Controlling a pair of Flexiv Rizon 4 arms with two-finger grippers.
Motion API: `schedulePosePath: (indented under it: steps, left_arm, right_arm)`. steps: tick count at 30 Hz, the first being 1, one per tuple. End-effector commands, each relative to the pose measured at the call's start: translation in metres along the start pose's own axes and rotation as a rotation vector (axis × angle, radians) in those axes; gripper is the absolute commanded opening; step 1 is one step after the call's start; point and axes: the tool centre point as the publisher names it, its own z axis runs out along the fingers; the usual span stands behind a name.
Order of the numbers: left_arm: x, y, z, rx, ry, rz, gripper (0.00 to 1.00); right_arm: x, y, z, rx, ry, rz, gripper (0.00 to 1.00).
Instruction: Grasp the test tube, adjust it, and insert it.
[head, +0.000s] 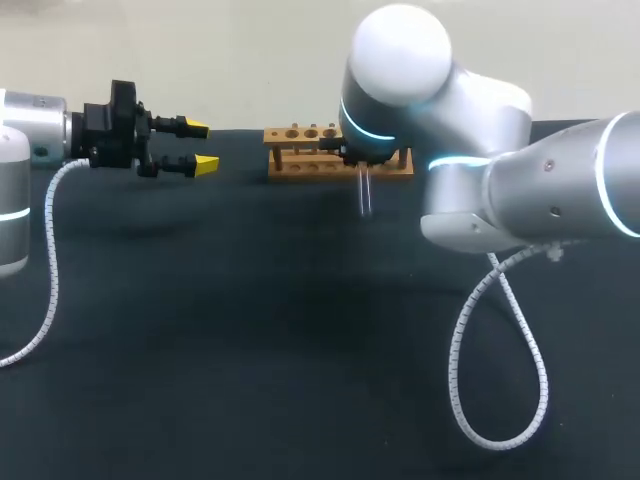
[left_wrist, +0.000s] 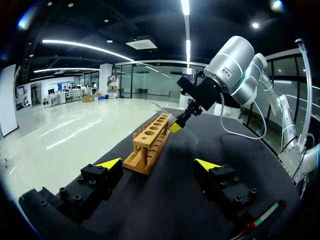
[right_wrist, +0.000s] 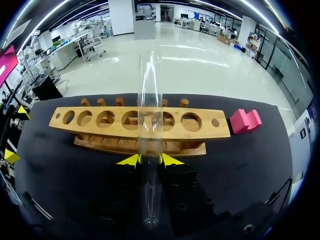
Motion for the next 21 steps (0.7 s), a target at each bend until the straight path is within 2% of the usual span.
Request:
schedulePosePath:
  steps: [1, 12, 21]
  left_arm:
    - [0.002, -0.002, -0.001, -0.004, -0.005, 0.003, 1.0]
    - [0.002, -0.002, -0.001, -0.004, -0.005, 0.003, 1.0]
    - [0.002, -0.002, -0.001, -0.004, -0.005, 0.003, 1.0]
  right_arm:
    - [-0.001, 0.001, 0.006, -0.002, 0.016, 0.0, 0.0]
    - [0.004, 0.001, 0.004, 0.004, 0.019, 0.014, 0.0]
    - [0.015, 0.004, -0.025, 0.018, -0.027, 0.079, 0.0]
